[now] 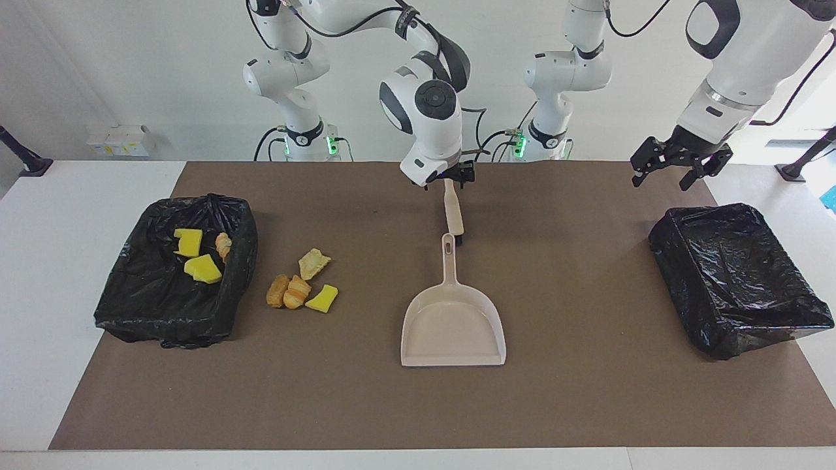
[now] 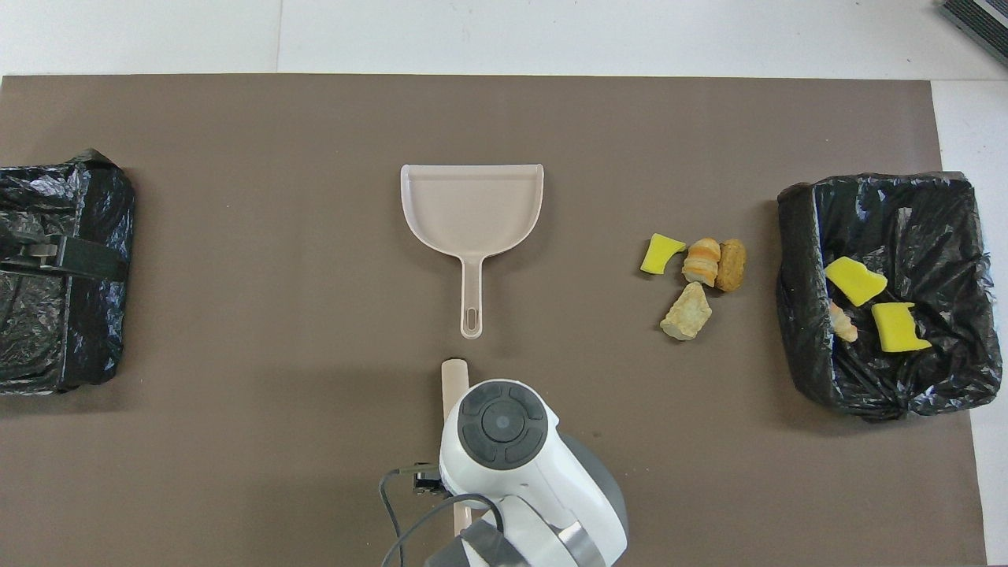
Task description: Sweep and dump trash in bin
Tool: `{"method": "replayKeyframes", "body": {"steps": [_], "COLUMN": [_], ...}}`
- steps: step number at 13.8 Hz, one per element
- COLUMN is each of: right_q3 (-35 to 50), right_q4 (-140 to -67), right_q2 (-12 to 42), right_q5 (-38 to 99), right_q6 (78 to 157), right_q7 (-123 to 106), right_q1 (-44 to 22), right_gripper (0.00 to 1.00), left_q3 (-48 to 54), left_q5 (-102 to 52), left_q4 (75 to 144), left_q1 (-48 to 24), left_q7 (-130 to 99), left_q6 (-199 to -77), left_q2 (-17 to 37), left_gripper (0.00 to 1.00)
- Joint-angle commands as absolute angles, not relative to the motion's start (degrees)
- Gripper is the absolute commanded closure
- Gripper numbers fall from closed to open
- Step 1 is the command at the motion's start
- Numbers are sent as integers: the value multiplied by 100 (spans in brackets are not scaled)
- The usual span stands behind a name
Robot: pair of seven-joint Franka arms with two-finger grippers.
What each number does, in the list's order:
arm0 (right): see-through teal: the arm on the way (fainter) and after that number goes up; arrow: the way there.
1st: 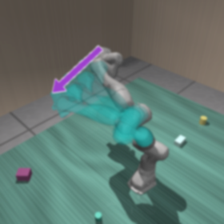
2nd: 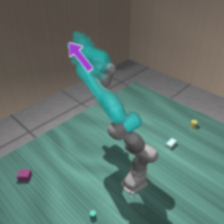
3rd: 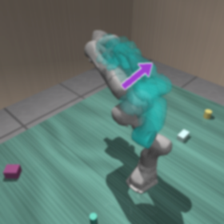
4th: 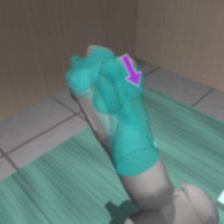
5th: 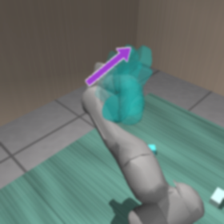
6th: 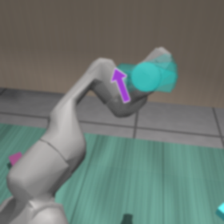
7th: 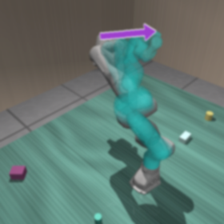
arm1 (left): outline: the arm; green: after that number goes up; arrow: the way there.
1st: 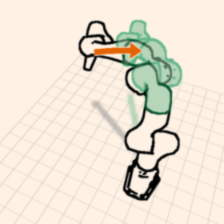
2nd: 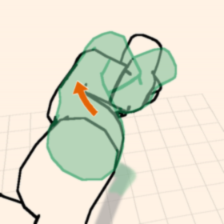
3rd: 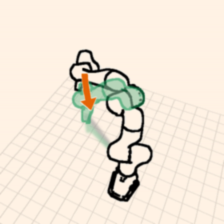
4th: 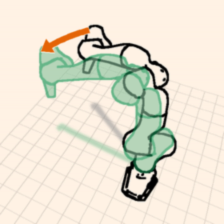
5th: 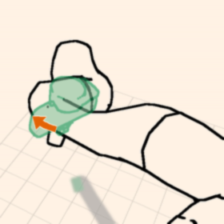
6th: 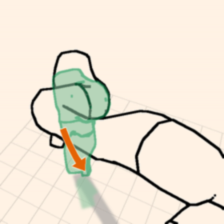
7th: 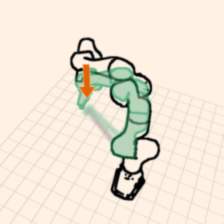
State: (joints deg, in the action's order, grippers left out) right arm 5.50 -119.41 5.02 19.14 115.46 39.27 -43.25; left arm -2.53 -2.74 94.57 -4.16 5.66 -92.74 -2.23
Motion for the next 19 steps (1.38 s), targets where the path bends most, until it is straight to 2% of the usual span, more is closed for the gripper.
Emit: {"method": "replayKeyframes", "body": {"steps": [1, 3, 4, 5, 7, 8, 11, 12, 15, 16, 19], "right_q3": [536, 536, 536, 536, 536, 536, 536, 536, 510, 484, 492], "right_q4": [-12541, -12665, -12665, -12665, -12665, -12665, -12639, -12595, -12244, -12095, -11489], "right_q2": [360, 413, 422, 431, 448, 457, 483, 518, 615, 572, 413], "right_q5": [2039, 2048, 2039, 2039, 2039, 2048, 2039, 2039, 2013, 2013, 2030], "right_q6": [12031, 12303, 12409, 12454, 12463, 12454, 12463, 12463, 12235, 11973, 10490], "right_q7": [4034, 4104, 4104, 4104, 4078, 4035, 3990, 3973, 3990, 3982, 4008], "right_q1": [-4570, -4719, -4728, -4729, -4729, -4711, -4676, -4676, -4632, -4527, -3904], "right_gripper": [9, 9, 12, 20, 50, 52, 97, 100, 100, 100, 100], "left_q3": [-325, -325, -325, -325, -325, -325, -325, -325, -325, -325, -316], "left_q5": [-167, -167, -167, -167, -167, -167, -167, -167, -167, -167, -176], "left_q4": [9483, 9483, 9483, 9483, 9483, 9483, 9483, 9483, 9483, 9483, 9483], "left_q1": [-501, -501, -501, -501, -501, -501, -501, -501, -501, -501, -510], "left_q7": [598, 598, 598, 598, 598, 598, 598, 598, 606, 598, 554], "left_q6": [-9316, -9316, -9316, -9316, -9316, -9316, -9316, -9316, -9316, -9316, -9264], "left_q2": [-281, -281, -281, -281, -281, -281, -281, -281, -281, -281, -281], "left_gripper": [0, 0, 0, 0, 0, 0, 0, 0, 0, 0, 0]}}
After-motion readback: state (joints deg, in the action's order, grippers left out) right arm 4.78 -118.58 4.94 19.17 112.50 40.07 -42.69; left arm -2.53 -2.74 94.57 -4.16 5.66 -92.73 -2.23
